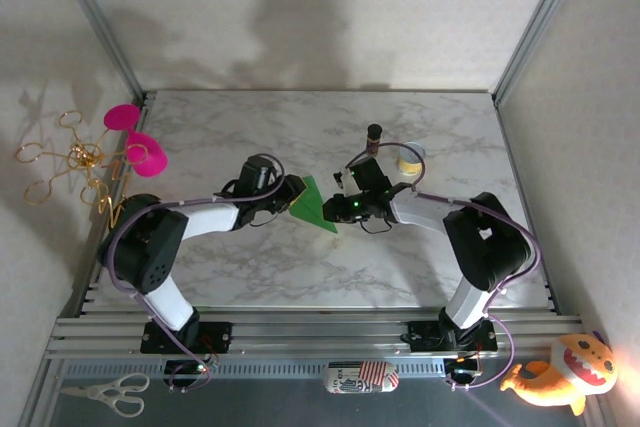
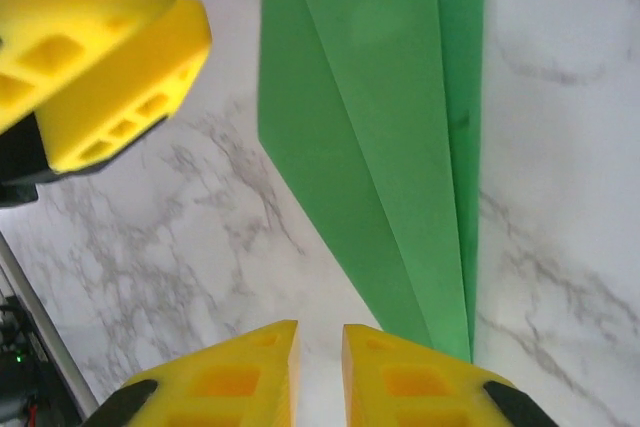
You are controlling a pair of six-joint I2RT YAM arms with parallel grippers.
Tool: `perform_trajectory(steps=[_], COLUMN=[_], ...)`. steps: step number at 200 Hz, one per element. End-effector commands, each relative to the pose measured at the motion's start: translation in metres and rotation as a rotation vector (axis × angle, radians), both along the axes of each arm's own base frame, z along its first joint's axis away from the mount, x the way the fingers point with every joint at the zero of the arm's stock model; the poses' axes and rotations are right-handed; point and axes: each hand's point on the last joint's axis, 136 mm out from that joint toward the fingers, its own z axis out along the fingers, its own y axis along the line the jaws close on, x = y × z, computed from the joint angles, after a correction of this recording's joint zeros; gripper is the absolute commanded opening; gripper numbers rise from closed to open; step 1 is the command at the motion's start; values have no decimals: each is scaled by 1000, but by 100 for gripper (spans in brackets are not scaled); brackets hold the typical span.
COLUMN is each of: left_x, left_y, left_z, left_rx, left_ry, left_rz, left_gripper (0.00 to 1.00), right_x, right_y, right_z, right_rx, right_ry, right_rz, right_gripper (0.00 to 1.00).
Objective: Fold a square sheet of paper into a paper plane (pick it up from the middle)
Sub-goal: Fourth fold the wing at the center of the table, then turn over the paper at the center of the table.
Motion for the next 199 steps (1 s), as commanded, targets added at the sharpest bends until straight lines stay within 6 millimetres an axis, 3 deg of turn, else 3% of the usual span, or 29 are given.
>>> perform_trajectory(steps=[1, 47, 106, 199], left_x=[3, 4, -1, -22], left_y=[-21, -29, -20, 8], left_z=[4, -18, -51, -102], left_rx=[-68, -33, 51, 246], left_ry=[-5, 31, 104, 275], left_rz=[-26, -48, -33, -3], left_gripper=[29, 25, 23, 21], right_x=[-18, -23, -36, -51], right_y=[-5, -12, -23, -37], right_z=[-22, -45, -66, -62], right_rx=[-37, -87, -129, -166], right_ry=[84, 130, 180, 192], right_rz=[28, 20, 16, 37], right_gripper=[19, 17, 17, 17])
